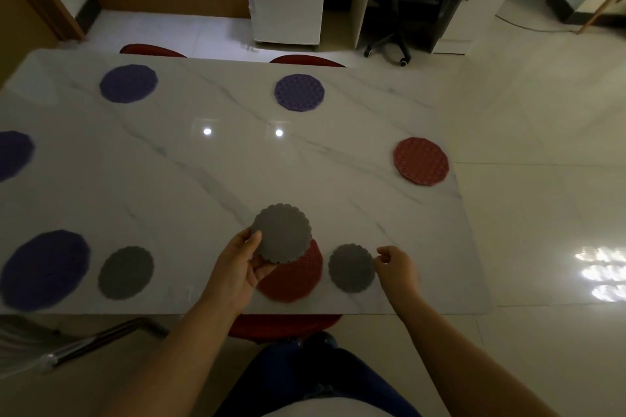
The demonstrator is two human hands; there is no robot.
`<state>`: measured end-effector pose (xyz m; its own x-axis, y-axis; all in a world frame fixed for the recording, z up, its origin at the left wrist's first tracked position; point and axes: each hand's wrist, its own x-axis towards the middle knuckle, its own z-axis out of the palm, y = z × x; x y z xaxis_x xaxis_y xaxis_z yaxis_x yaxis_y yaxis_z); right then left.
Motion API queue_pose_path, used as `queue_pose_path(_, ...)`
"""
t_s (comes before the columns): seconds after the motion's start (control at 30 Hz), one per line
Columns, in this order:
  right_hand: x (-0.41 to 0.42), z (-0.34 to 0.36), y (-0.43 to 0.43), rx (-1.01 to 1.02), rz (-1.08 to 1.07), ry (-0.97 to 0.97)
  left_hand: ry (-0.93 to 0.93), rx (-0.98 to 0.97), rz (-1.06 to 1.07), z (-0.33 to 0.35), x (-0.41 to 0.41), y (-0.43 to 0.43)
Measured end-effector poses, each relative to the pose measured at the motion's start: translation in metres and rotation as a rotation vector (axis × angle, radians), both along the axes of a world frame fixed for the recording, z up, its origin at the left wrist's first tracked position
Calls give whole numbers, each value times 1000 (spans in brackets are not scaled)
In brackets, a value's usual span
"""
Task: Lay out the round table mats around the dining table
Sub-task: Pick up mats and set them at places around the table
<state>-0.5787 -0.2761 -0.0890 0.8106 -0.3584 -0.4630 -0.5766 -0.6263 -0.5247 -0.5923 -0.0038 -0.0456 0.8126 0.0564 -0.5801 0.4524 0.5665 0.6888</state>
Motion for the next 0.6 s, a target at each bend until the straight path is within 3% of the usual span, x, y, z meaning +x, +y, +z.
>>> queue_pose_path(0.07, 0, 12, 3, 15, 13, -29, -24, -6, -54, 2, 4, -4)
queue_pose_path(0.3, 19, 61, 31, 400, 98, -278, -71, -30, -147, 15, 22, -43)
queue_pose_path(0.6, 33, 74, -28, 213, 266, -322, -67, 32, -199, 19, 38, -126)
